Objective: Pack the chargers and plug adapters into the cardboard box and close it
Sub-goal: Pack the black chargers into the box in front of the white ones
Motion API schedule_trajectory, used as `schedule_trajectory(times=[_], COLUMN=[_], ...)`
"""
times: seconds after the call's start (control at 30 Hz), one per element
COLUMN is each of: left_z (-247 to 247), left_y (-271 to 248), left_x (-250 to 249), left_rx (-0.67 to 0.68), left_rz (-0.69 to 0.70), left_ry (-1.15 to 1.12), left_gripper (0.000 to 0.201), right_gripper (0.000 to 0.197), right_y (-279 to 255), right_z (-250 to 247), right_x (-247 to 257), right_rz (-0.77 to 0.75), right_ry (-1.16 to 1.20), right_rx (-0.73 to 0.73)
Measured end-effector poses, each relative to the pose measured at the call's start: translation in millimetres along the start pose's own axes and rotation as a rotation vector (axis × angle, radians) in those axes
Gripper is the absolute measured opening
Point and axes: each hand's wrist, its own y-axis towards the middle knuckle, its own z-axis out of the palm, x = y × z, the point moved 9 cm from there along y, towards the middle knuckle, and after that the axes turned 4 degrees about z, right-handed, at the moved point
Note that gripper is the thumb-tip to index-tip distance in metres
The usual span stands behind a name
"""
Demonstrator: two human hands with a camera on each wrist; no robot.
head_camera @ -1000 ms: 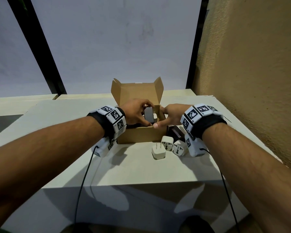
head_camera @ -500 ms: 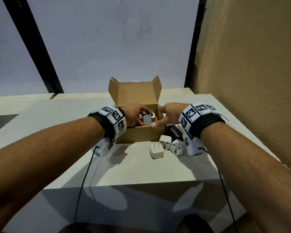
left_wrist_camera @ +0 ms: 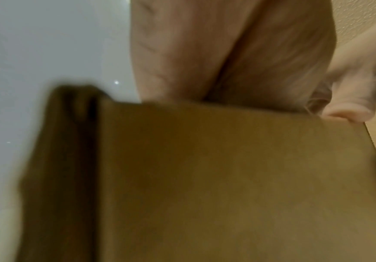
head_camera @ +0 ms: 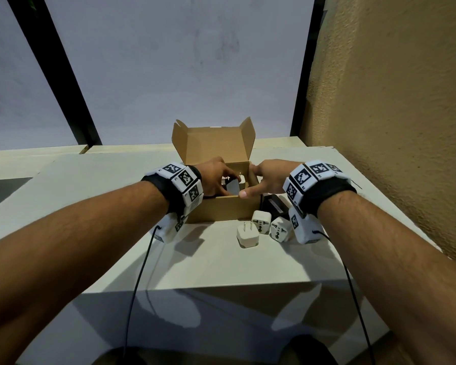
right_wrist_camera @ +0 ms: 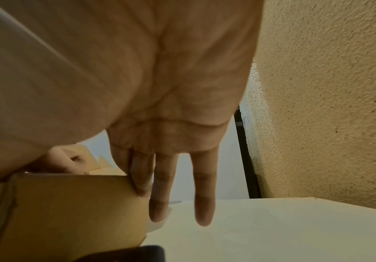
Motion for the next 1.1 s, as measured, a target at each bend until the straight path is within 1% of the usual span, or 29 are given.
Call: schedule_trajectory(times=[0.1,0.23,0.3,0.43,0.53,0.6,0.67,0.7,0.77,0.87,0.93,1.0,1.07,1.1], left_z=[0,1,4,8,9,12,13,11,3,-17,-28,-31,-28,-24], left_y=[0,-3,-3,-3,-3,-5,-8,-10,-14,-23,-37,-55,-74,-80], left_x=[-3,-8,-6,-5,-5,-2,0,0,-1,-17,-36,-61,-88,-100], left_rx=[0.008,0.012,0.026,0.062,0.081,0.119,0.128,0.109,0.027,-0.160,-0.273,-0.348,-0.397,-0.392], left_rz=[0.042,0.089,0.095,0.100,0.109,0.097,0.090,0.093,0.105,0.169,0.234,0.340,0.464,0.502], left_ry=[0.073,0.125,0.157,0.205,0.203,0.184,0.144,0.120,0.054,0.019,0.024,0.007,0.038,0.064], left_gripper=[0.057,0.052,0.050,0.049,0.049,0.050,0.051,0.051,0.048,0.037,0.032,0.027,0.026,0.027], right_gripper=[0.068,0.069,0.069,0.073,0.068,0.068,0.069,0.071,0.076,0.080,0.075,0.065,0.057,0.056], right_y=[-1,-2,-2,-3,-3,-3,-2,-3,-4,-5,-5,-4,-3,-2], right_z=[-1,-2,-2,-1,0,0,1,0,-1,-2,-2,-2,-3,-4], right_x=[1,1,1,1,0,0,0,1,2,2,1,1,0,-2], right_rz=[-0.010,-0.006,-0.002,0.007,0.006,0.009,0.009,0.007,0.005,0.000,-0.003,-0.002,-0.009,-0.009], right_ry=[0.001,-0.008,-0.008,-0.003,0.007,0.005,0.002,-0.008,-0.037,-0.076,-0.094,-0.099,-0.109,-0.121], right_rx=[-0.003,0.004,0.016,0.026,0.029,0.035,0.041,0.042,0.042,0.040,0.050,0.064,0.077,0.083])
